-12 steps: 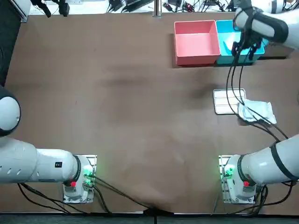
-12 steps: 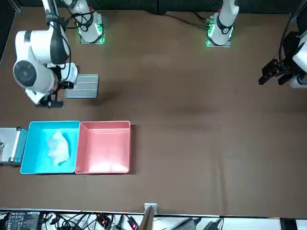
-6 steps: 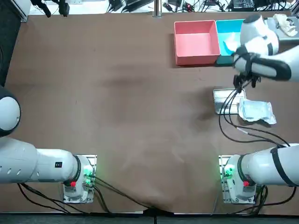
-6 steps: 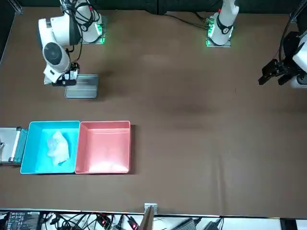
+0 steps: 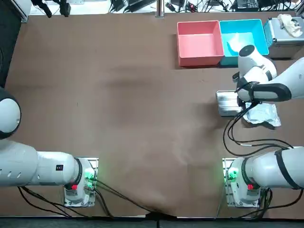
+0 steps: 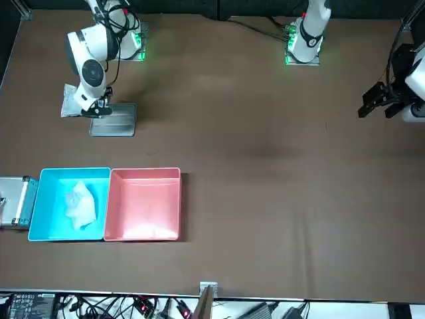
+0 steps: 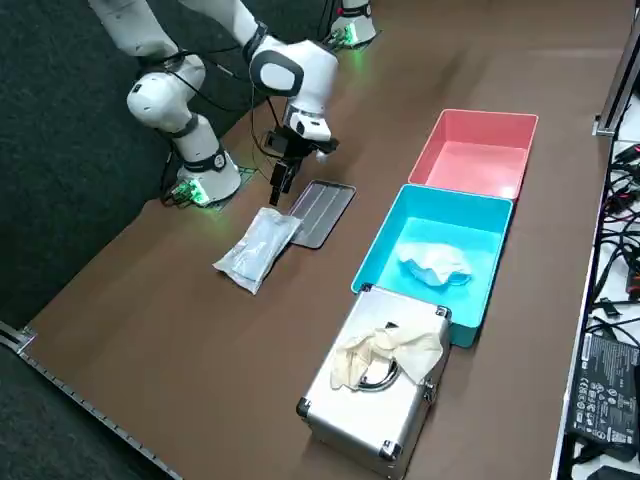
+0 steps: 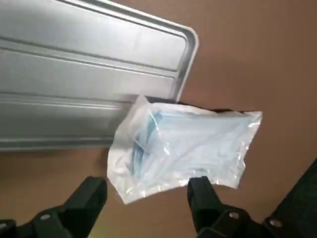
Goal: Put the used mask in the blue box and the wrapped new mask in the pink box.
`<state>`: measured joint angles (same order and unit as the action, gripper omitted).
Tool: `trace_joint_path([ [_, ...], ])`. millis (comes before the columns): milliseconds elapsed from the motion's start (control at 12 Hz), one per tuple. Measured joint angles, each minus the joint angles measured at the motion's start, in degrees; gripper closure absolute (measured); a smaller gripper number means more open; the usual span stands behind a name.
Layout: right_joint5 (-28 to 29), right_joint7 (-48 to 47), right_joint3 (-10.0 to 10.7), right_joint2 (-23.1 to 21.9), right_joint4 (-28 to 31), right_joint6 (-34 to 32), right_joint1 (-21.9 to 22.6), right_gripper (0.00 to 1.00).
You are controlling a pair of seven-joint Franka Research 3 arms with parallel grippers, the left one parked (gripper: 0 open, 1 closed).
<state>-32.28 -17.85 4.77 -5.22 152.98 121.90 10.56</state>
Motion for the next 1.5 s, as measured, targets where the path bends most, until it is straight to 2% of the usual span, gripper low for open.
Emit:
trace_joint_path([
  [333, -2.81, -3.52, 0.01, 5.56, 0.05, 4.53, -0.68, 0.00],
  [667, -8.11, -9.81, 0.03, 10.39, -0.01, 6.29, -1.27, 0.00],
  [1500, -9.28, -10.28, 0.35, 11.72, -1.97, 5.34, -3.00, 0.00],
])
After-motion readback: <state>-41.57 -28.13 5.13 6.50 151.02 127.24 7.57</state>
